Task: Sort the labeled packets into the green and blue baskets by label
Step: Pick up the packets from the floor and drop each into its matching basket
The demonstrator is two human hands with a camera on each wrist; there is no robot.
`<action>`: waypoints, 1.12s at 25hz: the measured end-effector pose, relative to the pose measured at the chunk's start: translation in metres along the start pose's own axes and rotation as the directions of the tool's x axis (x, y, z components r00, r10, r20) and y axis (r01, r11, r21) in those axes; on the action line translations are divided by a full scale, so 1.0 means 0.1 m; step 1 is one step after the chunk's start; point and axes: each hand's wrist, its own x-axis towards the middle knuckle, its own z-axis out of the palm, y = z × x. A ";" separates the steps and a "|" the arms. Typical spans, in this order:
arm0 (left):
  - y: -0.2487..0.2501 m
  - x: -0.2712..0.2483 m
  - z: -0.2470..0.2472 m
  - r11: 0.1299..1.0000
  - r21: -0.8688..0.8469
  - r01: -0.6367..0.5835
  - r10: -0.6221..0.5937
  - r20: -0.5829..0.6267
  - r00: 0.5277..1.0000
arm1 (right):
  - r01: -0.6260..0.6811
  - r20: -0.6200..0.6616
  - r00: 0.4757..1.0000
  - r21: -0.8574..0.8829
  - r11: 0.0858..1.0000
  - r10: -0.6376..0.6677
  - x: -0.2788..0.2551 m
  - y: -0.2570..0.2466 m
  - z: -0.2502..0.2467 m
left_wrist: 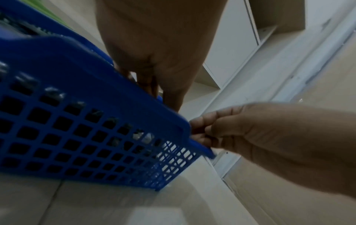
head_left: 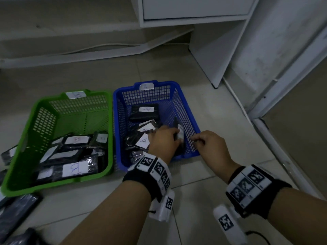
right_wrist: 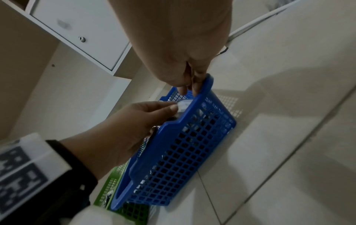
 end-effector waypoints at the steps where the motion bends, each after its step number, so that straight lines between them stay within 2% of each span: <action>1: 0.01 -0.04 0.03 0.989 0.148 -0.027 0.026 0.013 1.000 | 0.043 0.026 0.999 -0.013 0.999 -0.042 -0.02 0.02 0.01; 3: -0.03 -0.11 0.06 0.959 0.274 -0.079 0.071 0.038 0.997 | 0.105 0.093 0.990 -0.032 0.994 -0.101 -0.06 0.05 0.04; 6: -0.20 -0.24 -0.06 0.972 0.209 -0.104 0.106 0.003 0.994 | 0.191 0.138 0.975 -0.124 0.974 -0.173 -0.15 0.02 0.17; 8: -0.38 -0.39 -0.18 0.978 0.111 -0.176 0.186 -0.091 0.978 | 0.254 0.131 0.964 -0.188 0.949 -0.232 -0.26 -0.01 0.29; 10: -0.64 -0.67 -0.34 0.976 0.026 -0.214 0.214 -0.222 0.951 | 0.271 0.132 0.961 -0.259 0.927 -0.244 -0.39 -0.11 0.43; 13: -1.04 -1.12 -0.54 0.993 -0.010 -0.115 0.103 -0.360 0.927 | 0.325 0.174 0.943 -0.314 0.892 -0.283 -0.56 -0.39 0.61; 17: -1.64 -1.82 -0.80 0.996 -0.055 0.067 -0.085 -0.511 0.856 | 0.545 0.371 0.803 -0.147 0.825 -0.465 -0.77 -0.87 1.00; 20: -2.14 -2.36 -0.99 0.981 -0.001 0.195 -0.168 -0.511 0.843 | 0.620 0.452 0.691 0.029 0.784 -0.564 -0.95 -1.20 1.38; 24: -2.76 -3.06 -1.10 0.891 0.070 0.449 -0.388 -0.398 0.831 | 0.705 0.503 0.539 0.172 0.689 -0.676 -1.23 -1.57 1.86; 26: -2.84 -3.31 -1.07 0.820 0.171 0.546 -0.504 -0.237 0.831 | 0.717 0.587 0.441 0.224 0.660 -0.679 -1.35 -1.71 2.04; 28: -2.79 -3.43 -1.01 0.773 0.274 0.573 -0.570 -0.099 0.816 | 0.707 0.712 0.338 0.239 0.665 -0.615 -1.43 -1.81 2.19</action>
